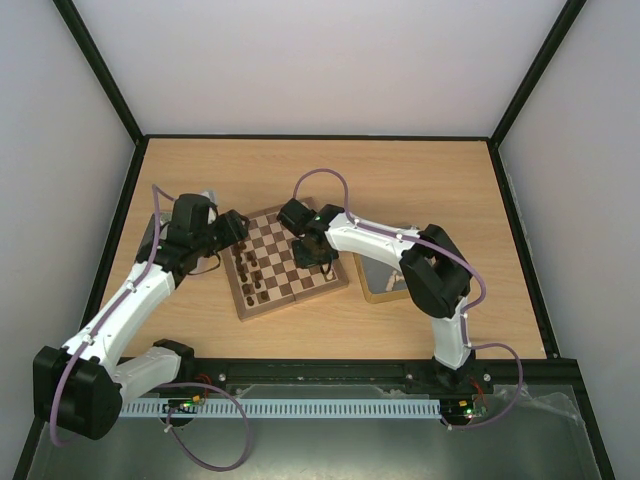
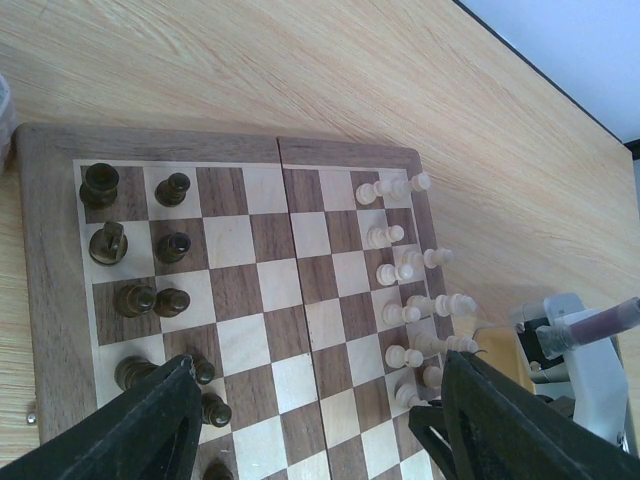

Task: Set up the chess pieces on the board
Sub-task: Place the chess piece on the chessboard, then adjust the storage box at the center of the board.

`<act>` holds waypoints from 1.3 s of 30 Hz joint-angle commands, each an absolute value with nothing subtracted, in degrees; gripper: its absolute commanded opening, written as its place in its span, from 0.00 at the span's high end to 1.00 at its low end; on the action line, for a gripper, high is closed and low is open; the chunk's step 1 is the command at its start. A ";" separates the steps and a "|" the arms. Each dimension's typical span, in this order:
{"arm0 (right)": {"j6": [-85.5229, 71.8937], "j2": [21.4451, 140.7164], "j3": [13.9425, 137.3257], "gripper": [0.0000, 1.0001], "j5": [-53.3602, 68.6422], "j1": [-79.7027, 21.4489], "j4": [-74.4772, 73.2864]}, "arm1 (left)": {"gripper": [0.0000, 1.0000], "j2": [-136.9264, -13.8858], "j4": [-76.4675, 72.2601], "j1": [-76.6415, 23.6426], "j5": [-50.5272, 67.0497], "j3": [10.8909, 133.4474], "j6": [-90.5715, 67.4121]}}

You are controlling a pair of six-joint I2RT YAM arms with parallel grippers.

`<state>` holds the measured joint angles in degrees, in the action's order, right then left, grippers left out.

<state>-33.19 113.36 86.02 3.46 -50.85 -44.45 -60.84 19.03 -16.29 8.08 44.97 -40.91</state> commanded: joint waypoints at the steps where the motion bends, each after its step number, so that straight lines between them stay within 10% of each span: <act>1: -32.55 113.73 87.39 0.83 3.11 -50.58 -45.59 | 0.32 -61.00 19.29 -15.95 8.50 45.58 -40.67; 18: -32.70 100.32 85.52 0.73 -3.97 -44.26 -46.41 | 0.32 -60.66 19.45 -15.91 9.85 46.04 -39.82; 30: -11.91 91.84 67.77 0.24 -2.68 -27.16 -40.95 | 0.32 -62.05 17.52 -15.92 13.61 46.10 -39.24; 39: 0.79 98.41 71.08 0.18 -3.09 -23.47 -36.00 | 0.32 -63.64 18.35 -16.26 15.16 47.20 -37.72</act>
